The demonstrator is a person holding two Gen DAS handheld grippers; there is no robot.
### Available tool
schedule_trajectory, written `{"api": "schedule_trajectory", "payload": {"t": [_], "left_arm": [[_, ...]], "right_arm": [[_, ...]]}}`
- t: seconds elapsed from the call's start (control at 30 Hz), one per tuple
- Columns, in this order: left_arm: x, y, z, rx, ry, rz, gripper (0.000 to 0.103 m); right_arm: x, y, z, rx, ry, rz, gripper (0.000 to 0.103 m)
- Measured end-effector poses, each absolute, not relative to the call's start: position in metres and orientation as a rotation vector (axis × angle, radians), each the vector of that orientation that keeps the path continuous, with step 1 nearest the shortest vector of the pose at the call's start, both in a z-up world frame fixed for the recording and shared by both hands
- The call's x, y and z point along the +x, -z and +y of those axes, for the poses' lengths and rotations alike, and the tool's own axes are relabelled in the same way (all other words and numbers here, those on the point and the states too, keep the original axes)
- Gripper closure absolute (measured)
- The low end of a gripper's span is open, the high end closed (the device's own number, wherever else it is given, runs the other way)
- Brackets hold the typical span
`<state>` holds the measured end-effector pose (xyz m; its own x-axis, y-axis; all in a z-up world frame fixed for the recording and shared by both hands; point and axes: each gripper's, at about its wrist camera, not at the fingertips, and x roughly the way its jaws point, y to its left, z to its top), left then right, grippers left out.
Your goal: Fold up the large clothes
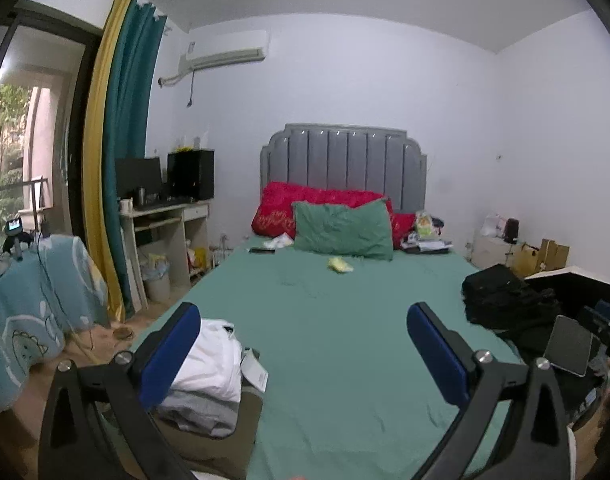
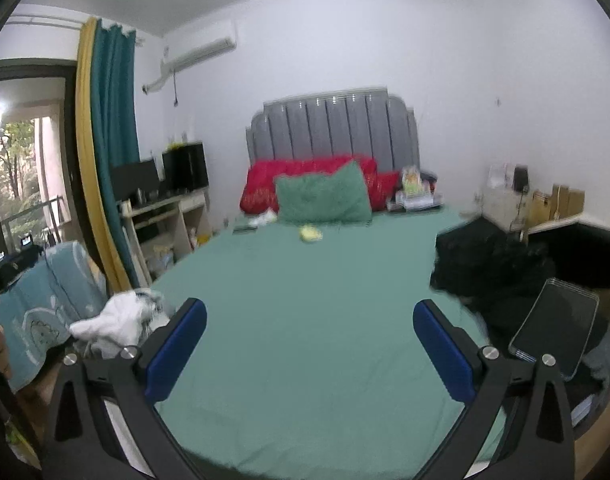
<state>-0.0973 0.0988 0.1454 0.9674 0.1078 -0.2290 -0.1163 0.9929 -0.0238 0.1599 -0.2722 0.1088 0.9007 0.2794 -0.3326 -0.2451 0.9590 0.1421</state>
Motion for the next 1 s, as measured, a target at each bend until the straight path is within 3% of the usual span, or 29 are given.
{"api": "schedule_trajectory", "payload": {"t": [0.3, 1.0], "left_arm": [[-0.123, -0.156, 0.101, -0.047, -0.117, 0.143, 0.000], [-0.111, -0.138, 0.118, -0.099, -0.109, 0.209, 0.000]], "right_arm": [[0.131, -0.141, -0.272, 0.105, -0.295, 0.254, 0.000], [0.155, -0.119, -0.232, 0.060, -0.347, 0.345, 0.000]]}}
